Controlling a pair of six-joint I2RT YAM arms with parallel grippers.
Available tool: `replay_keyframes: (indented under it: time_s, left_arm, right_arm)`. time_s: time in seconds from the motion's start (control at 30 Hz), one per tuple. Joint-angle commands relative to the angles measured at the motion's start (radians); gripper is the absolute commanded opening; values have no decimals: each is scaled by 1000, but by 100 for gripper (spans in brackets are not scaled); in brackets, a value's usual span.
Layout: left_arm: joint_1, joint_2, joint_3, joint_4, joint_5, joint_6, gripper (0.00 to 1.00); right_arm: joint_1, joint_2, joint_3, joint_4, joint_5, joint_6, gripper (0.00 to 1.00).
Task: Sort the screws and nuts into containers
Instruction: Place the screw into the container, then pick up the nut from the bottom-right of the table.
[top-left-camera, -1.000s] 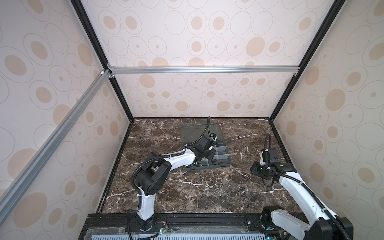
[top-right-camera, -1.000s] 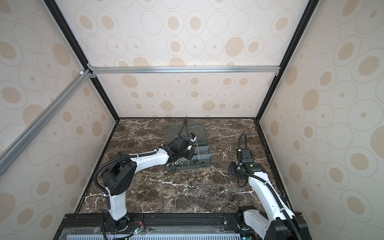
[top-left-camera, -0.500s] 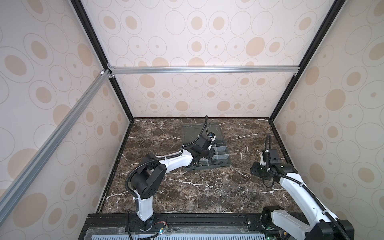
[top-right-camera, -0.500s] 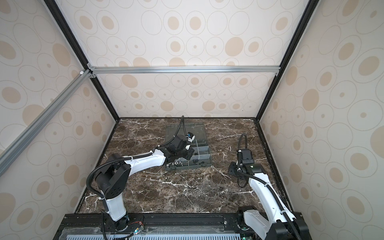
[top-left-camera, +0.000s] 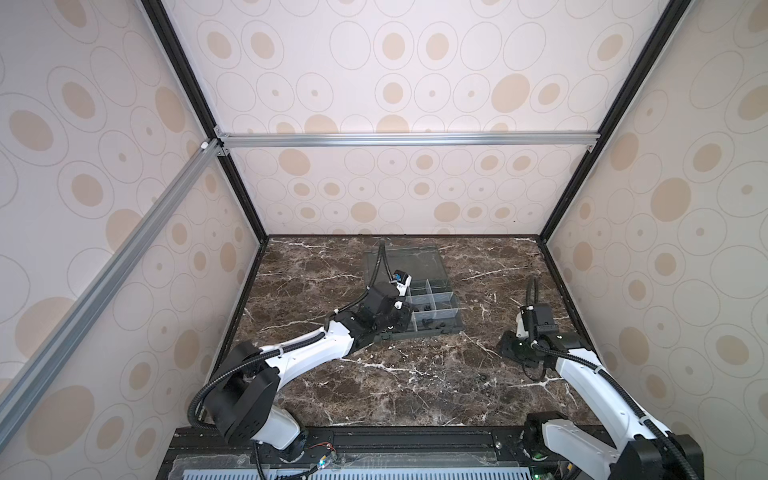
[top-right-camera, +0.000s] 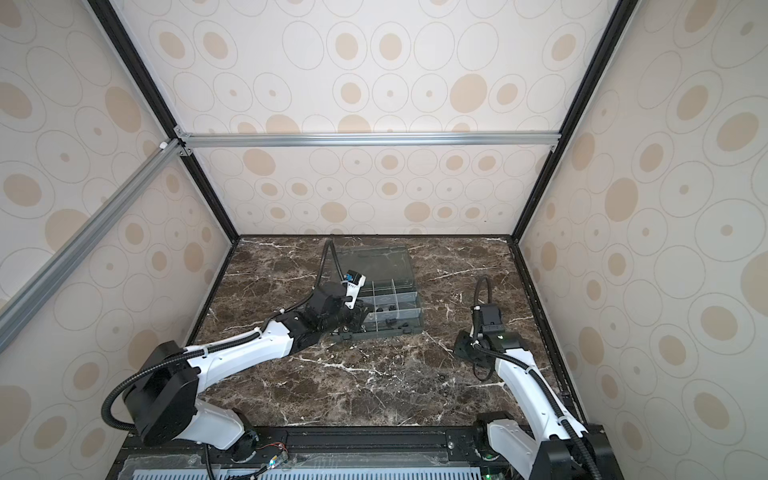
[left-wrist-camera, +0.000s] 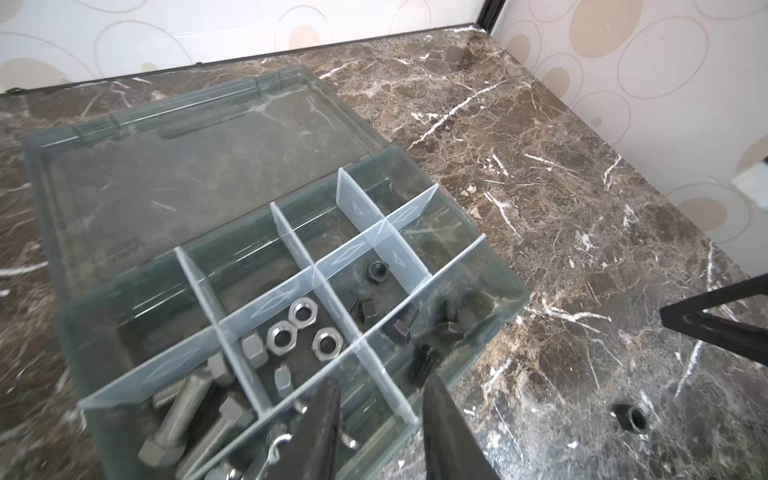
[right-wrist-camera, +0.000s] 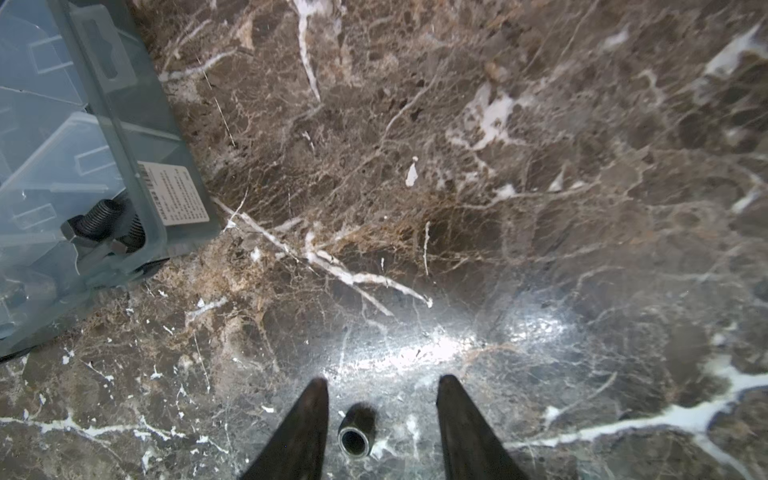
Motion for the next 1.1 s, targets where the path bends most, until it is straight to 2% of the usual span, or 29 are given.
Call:
replay_keyframes:
  time_s: [0.0,0.47,1.07]
  left_arm:
    - [7,-77,-46,29,-36,-42,35]
    - [7,-268,-224,46,-40,-132,36]
    - [6,-334,-297,47,-35,-181,37]
  right_arm:
    - [12,-2,-16,0,-13,25,46]
    - [125,59,-22,12,7,76,47]
    - [203,21,-91,-6,18,144,48]
